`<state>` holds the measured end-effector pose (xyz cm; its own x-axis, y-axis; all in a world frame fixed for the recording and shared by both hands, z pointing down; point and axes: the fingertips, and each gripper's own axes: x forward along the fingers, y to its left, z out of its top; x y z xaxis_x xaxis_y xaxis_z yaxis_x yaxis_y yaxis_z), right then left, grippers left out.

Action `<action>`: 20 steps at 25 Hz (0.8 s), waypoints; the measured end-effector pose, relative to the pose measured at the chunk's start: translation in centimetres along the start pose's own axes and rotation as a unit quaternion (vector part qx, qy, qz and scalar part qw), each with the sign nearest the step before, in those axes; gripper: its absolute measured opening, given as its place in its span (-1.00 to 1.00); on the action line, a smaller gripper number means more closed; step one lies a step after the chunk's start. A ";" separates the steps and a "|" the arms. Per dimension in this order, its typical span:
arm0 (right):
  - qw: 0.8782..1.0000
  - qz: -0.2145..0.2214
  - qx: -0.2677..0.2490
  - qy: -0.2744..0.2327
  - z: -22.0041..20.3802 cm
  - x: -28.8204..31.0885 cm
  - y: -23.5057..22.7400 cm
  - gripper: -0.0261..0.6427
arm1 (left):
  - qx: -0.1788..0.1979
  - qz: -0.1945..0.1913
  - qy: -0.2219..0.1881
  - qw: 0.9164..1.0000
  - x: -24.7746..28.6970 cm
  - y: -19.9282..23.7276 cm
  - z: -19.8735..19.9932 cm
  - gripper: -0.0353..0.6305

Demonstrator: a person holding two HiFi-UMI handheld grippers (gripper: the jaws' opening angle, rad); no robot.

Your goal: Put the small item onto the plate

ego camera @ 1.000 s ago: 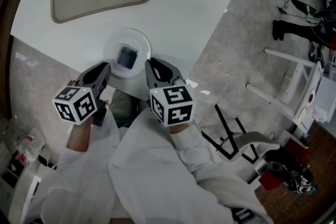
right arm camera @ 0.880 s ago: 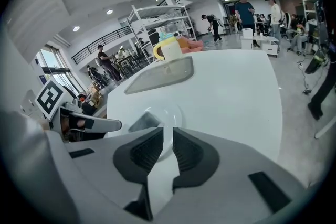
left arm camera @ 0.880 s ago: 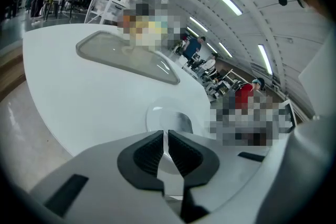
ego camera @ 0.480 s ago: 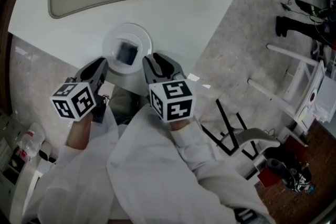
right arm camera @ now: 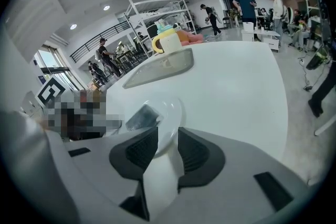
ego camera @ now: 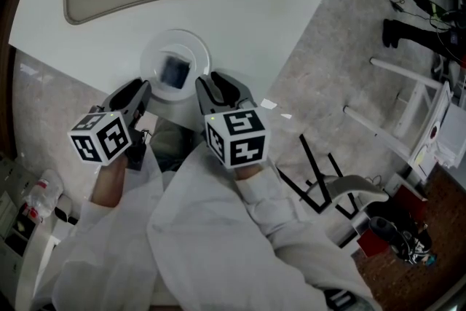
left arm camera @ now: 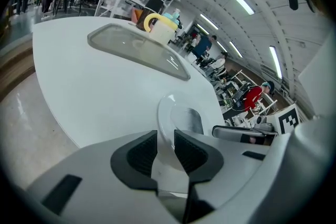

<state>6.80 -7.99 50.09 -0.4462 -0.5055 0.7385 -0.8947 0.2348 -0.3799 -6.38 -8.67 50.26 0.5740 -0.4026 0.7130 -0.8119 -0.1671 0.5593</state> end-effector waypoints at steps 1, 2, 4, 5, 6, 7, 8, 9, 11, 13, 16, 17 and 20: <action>1.000 0.000 0.000 0.001 0.0 0.1 0.0 -0.61 | -0.001 -0.001 0.002 1.000 0.1 0.0 -0.1 -0.64; 1.000 0.000 -0.001 0.002 0.0 0.1 0.0 -0.59 | -0.002 -0.002 0.003 1.000 0.1 0.1 -0.1 -0.63; 1.000 0.000 0.001 0.004 0.0 0.3 0.0 -0.57 | -0.004 -0.002 0.004 1.000 0.1 0.2 0.0 -0.62; 1.000 0.000 0.002 0.005 0.1 0.3 0.0 -0.56 | -0.004 -0.002 0.004 1.000 0.1 0.1 0.1 -0.62; 1.000 0.000 0.003 0.007 0.1 0.3 0.0 -0.56 | -0.005 -0.001 0.003 1.000 0.1 0.1 0.2 -0.62; 1.000 0.001 0.005 0.008 0.1 0.3 -0.1 -0.56 | -0.006 0.000 0.002 1.000 0.1 -0.1 0.2 -0.62; 1.000 0.001 0.006 0.009 0.0 0.3 -0.1 -0.56 | -0.008 0.001 0.000 1.000 0.1 -0.2 0.2 -0.62; 1.000 0.002 0.006 0.011 0.0 0.2 -0.2 -0.56 | -0.009 0.002 -0.001 1.000 0.1 -0.3 0.2 -0.62; 1.000 0.002 0.008 0.014 -0.1 0.3 -0.2 -0.56 | -0.011 0.003 -0.002 1.000 0.2 -0.4 0.3 -0.61; 1.000 0.004 0.011 0.016 -0.2 0.5 -0.3 -0.56 | -0.014 0.004 -0.003 1.000 0.3 -0.5 0.3 -0.61; 1.000 0.006 0.013 0.017 -0.3 0.5 -0.3 -0.56 | -0.017 0.003 -0.003 1.000 0.4 -0.7 0.3 -0.61; 1.000 0.006 0.013 0.017 -0.3 0.5 -0.2 -0.56 | -0.019 0.002 -0.003 1.000 0.4 -0.7 0.3 -0.60; 1.000 0.007 0.018 0.014 -0.2 0.7 0.1 -0.56 | -0.028 -0.007 -0.009 1.000 0.2 -0.6 0.4 -0.60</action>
<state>6.38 -8.13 50.67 -0.4593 -0.4790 0.7481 -0.8875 0.2120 -0.4092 -5.84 -9.07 49.91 0.5830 -0.4173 0.6972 -0.7963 -0.1228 0.5924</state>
